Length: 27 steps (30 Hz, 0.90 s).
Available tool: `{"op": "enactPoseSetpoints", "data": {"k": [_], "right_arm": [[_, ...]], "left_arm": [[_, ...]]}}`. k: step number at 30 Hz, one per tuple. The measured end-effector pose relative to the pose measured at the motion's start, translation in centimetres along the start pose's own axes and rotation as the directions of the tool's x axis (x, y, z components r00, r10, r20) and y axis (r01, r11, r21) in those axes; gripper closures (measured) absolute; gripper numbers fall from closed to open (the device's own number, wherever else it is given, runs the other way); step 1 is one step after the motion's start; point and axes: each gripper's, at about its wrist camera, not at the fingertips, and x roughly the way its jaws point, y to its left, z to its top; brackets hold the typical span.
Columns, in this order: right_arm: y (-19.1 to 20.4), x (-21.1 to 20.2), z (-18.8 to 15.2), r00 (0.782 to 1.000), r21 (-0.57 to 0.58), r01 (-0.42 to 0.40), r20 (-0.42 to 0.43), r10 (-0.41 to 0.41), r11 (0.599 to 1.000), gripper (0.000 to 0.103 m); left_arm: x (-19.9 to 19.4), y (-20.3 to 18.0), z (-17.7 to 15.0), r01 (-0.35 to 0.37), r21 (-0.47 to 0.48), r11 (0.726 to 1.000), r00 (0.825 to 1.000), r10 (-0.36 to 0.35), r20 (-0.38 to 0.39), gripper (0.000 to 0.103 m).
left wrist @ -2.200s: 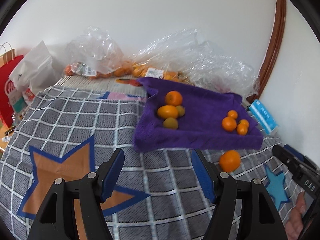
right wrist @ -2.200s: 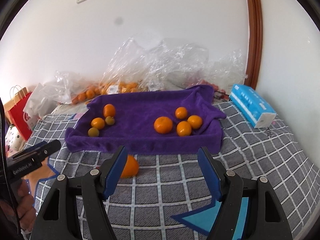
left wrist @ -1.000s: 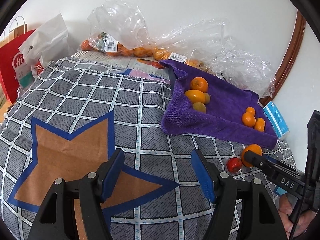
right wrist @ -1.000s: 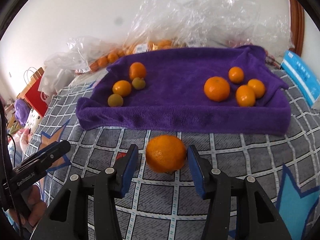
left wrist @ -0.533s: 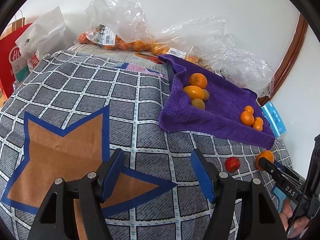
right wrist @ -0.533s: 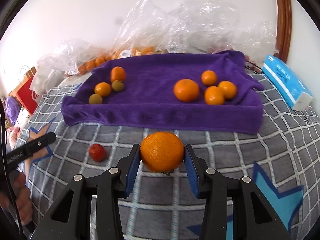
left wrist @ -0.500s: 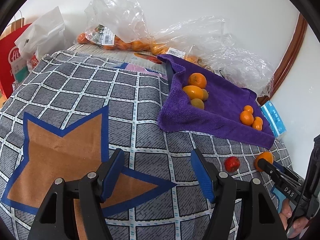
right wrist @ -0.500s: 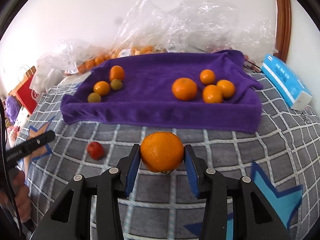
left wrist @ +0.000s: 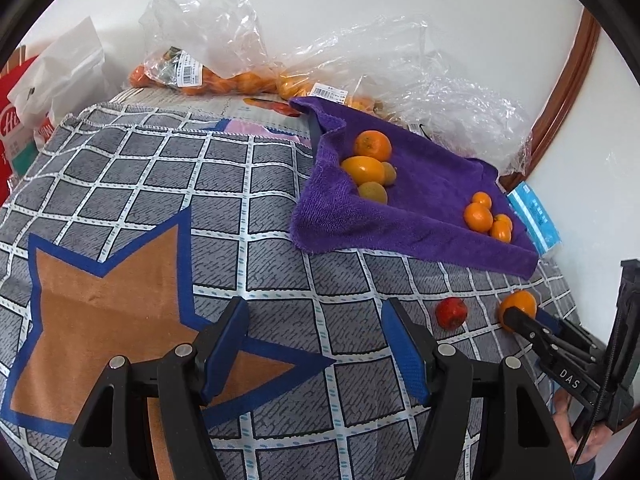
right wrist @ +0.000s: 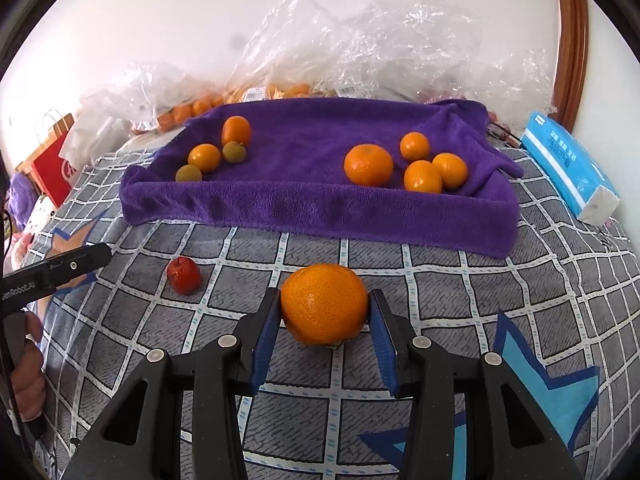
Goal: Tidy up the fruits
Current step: 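Grasp the small red fruit with the left tool while the right tool holds the orange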
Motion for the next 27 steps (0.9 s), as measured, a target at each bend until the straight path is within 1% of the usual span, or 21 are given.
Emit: {"op": "enactPoseSetpoints", "data": {"k": [1,4,7,9,11,13,15,16,19,20,21,22,23,25,27], "right_arm": [[-0.2,0.0,0.0,1.000,0.009,-0.009,-0.001,0.009,1.000,0.059],[-0.6,-0.2,-0.1,1.000,0.033,-0.021,0.008,0.021,0.999,0.059],[-1.0,-0.6,-0.1,0.999,0.046,-0.031,0.029,0.030,0.998,0.059],[-1.3,-1.1,-0.3,0.999,0.049,-0.033,0.041,0.031,0.998,0.059],[-1.6,-1.3,-0.5,0.999,0.043,-0.018,0.044,0.016,0.999,0.059],[-2.1,-1.8,-0.8,0.998,0.036,0.021,0.054,-0.023,0.999,0.059],[-2.6,-2.1,-0.9,0.997,0.042,0.020,0.068,-0.022,0.999,0.059],[-3.1,-2.3,-1.0,0.997,0.055,0.014,0.074,-0.018,0.998,0.059],[-4.1,-2.3,-1.1,0.997,0.081,0.012,0.072,-0.017,0.997,0.059],[-4.3,-2.3,-1.1,0.997,0.091,0.006,0.073,-0.013,0.996,0.059],[-4.4,-2.3,-1.1,0.997,0.095,0.002,0.075,-0.009,0.996,0.059],[-4.4,-2.2,-1.1,0.997,0.092,-0.006,0.074,0.000,0.996,0.059],[-4.3,-2.1,-1.0,0.997,0.088,-0.012,0.073,0.005,0.996,0.059],[-4.1,-2.2,-1.1,0.997,0.076,-0.020,0.074,0.014,0.997,0.059],[-3.9,-2.2,-1.1,0.997,0.071,-0.025,0.076,0.020,0.997,0.059]], "left_arm": [[0.0,0.1,0.0,0.007,-0.007,1.000,1.000,-0.007,0.001,0.037],[0.0,0.2,0.0,-0.002,-0.014,1.000,1.000,0.002,0.002,0.037],[-0.3,-0.6,-0.3,-0.030,0.017,0.999,0.999,0.030,-0.011,0.037],[-0.6,-1.7,-0.7,-0.015,0.039,0.999,1.000,0.015,-0.011,0.037],[-0.7,-3.3,-0.9,0.010,0.071,0.997,1.000,-0.009,-0.016,0.037],[-0.6,-5.4,-1.0,-0.003,0.143,0.990,1.000,0.003,-0.002,0.037],[-0.2,-7.4,-1.2,-0.029,0.215,0.976,1.000,0.026,0.017,0.037],[0.2,-8.3,-1.3,-0.036,0.251,0.967,0.999,0.034,0.010,0.037],[1.4,-10.0,-1.3,-0.032,0.297,0.954,0.999,0.039,-0.017,0.038],[1.6,-10.3,-1.4,-0.031,0.304,0.952,0.999,0.040,-0.023,0.042],[1.9,-10.7,-1.4,-0.019,0.313,0.949,0.999,0.031,-0.033,0.052],[2.3,-11.0,-1.5,-0.001,0.325,0.946,0.998,0.020,-0.056,0.054],[2.5,-11.2,-1.4,0.000,0.328,0.945,0.998,0.023,-0.065,0.054],[3.0,-11.4,-1.4,-0.020,0.322,0.947,0.997,0.044,-0.068,0.055],[3.1,-11.4,-1.4,-0.009,0.322,0.947,0.997,0.033,-0.072,0.058]]}}
